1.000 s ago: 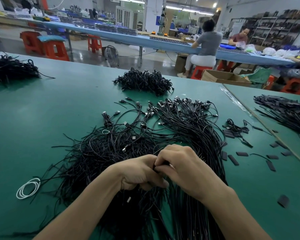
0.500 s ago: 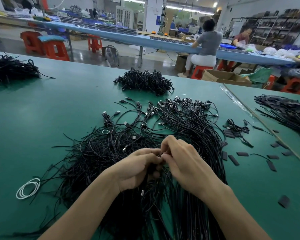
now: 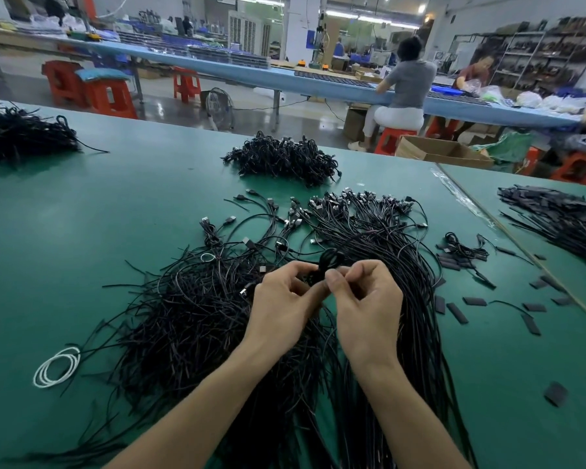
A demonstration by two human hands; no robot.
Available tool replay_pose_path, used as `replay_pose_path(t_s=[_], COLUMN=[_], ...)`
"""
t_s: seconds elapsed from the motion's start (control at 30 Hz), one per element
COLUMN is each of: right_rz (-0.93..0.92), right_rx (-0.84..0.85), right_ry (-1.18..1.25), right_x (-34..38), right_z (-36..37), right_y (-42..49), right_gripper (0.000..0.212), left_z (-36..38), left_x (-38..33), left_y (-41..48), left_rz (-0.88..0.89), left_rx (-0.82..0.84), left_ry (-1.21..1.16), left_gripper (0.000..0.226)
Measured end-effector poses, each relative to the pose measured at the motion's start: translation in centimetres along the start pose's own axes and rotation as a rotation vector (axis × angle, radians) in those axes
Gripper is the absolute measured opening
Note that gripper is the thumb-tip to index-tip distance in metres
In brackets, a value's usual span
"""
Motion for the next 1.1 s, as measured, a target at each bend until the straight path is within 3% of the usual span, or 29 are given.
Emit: replay_pose_path(t_s=[0.1, 0.23, 0.4, 0.6, 0.7, 0.8, 0.97, 1.1], right_rz=[0.114, 0.252, 0.314, 0.189, 0.093, 0.028, -0.022, -0.073], right_rx=[0.048, 0.237, 0.359, 0.329, 0.314, 0.288, 0.297, 0.294], right_ry=[0.15, 0.418, 0.429, 0.291, 0.175, 0.039, -0.07, -0.079], right_x=[0.1, 0.4, 0.3, -0.2, -0.1, -0.3, -0.3, 0.2], right_z=[0.3, 0.0, -0.2, -0.7, -1.0, -1.1, -1.4, -1.0], right_y=[0.0, 0.0, -0.2, 0.2, 0.7, 1.0, 1.3, 1.2], right_gripper=[0.027, 0.029, 0.037, 0.039, 0.04, 0.041, 0.045, 0.05], left_z=[0.1, -0.3, -0.8, -0.9, -1.0, -1.4, -1.5, -1.4], left_x=[-0.1, -0.7, -1.3, -0.6, 0.1, 0.4, 0.1, 0.2], left_y=[-0.2, -0.1, -0.4, -0.7, -1.0, -1.0, -0.8, -0.7], left_rz=[-0.045, -0.126, -0.162, -0.029, -0.013, -0.025, -0.142, -0.209], left_rx=[0.007, 0.1, 0.121, 0.216, 0.208, 0.094, 0.22, 0.15], left_ry=[-0.119, -0.553, -0.772, -0.615, -0.377, -0.202, -0.189, -0.172], left_gripper=[0.027, 0.04, 0.036, 0.015, 0.033, 0.049, 0.06, 0.054])
Point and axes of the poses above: each hand's wrist, its own y-axis towards the middle knuckle, its own z-axis out of the palm, x = y × z, the point moved 2 cm from there along y, towards the middle knuckle, and after that the axes turned 5 degrees about -y, right-handed, at the moved point
